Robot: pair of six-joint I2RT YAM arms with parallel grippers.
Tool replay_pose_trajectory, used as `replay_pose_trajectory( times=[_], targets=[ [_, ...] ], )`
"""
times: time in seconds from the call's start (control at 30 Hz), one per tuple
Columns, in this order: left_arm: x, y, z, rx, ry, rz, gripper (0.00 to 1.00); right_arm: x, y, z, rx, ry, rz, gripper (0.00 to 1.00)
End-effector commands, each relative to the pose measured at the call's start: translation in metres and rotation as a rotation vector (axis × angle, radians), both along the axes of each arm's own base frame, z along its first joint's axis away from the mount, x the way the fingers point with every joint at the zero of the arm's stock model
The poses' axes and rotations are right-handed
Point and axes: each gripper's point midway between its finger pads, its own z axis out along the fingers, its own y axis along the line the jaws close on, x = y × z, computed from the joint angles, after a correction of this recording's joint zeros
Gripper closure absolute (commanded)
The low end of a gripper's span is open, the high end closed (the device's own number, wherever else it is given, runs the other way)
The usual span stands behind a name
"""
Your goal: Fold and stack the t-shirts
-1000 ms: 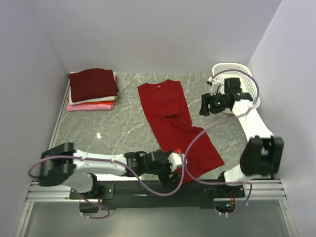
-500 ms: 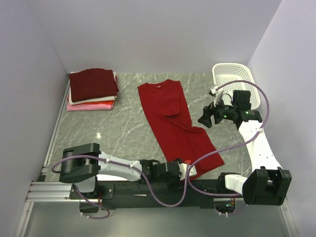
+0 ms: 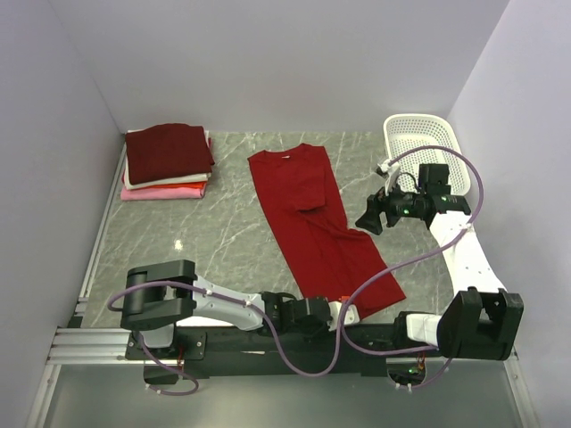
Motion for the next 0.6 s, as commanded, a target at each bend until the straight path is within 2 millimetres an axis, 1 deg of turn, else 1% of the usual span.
replay_pose_trajectory(
  times=[0.0,0.03,0.07,0.13,0.17,0.2,0.27,0.33,0.43,0.5,0.57],
  targets=[
    [0.001,0.01,-0.004,0.048,-0.014,0.019,0.89,0.001,0.0,0.011,0.013,-0.024,0.021,0.17],
    [0.003,0.02,-0.009,0.066,-0.014,0.047,0.98,0.001,0.0,0.011,0.012,-0.023,0.023,0.17],
    [0.004,0.024,-0.003,0.059,-0.014,0.061,0.99,-0.001,0.0,0.01,0.01,-0.019,0.029,0.17],
    [0.006,0.038,-0.004,0.08,0.002,0.095,0.99,-0.002,-0.001,0.009,0.0,-0.017,0.032,0.17],
    [0.004,0.044,0.0,0.083,0.012,0.102,0.99,-0.002,-0.001,0.009,-0.004,-0.019,0.035,0.17],
    [0.003,0.053,-0.002,0.111,0.033,0.121,0.99,-0.002,-0.001,0.01,-0.006,-0.019,0.035,0.18],
    [-0.003,0.062,0.004,0.114,0.074,0.141,0.99,-0.003,-0.002,0.009,-0.012,-0.016,0.035,0.18],
    [-0.01,0.063,0.01,0.098,0.127,0.151,0.97,-0.003,-0.002,0.011,-0.016,-0.021,0.039,0.18],
    [-0.009,0.07,0.018,0.109,0.145,0.193,0.95,-0.003,-0.003,0.011,-0.018,-0.021,0.039,0.18],
    [-0.014,0.076,0.019,0.144,0.173,0.2,0.93,-0.003,-0.003,0.013,-0.023,-0.023,0.037,0.18],
    [-0.022,0.078,0.023,0.156,0.224,0.201,0.88,-0.003,-0.004,0.012,-0.026,-0.017,0.038,0.18]
  ],
)
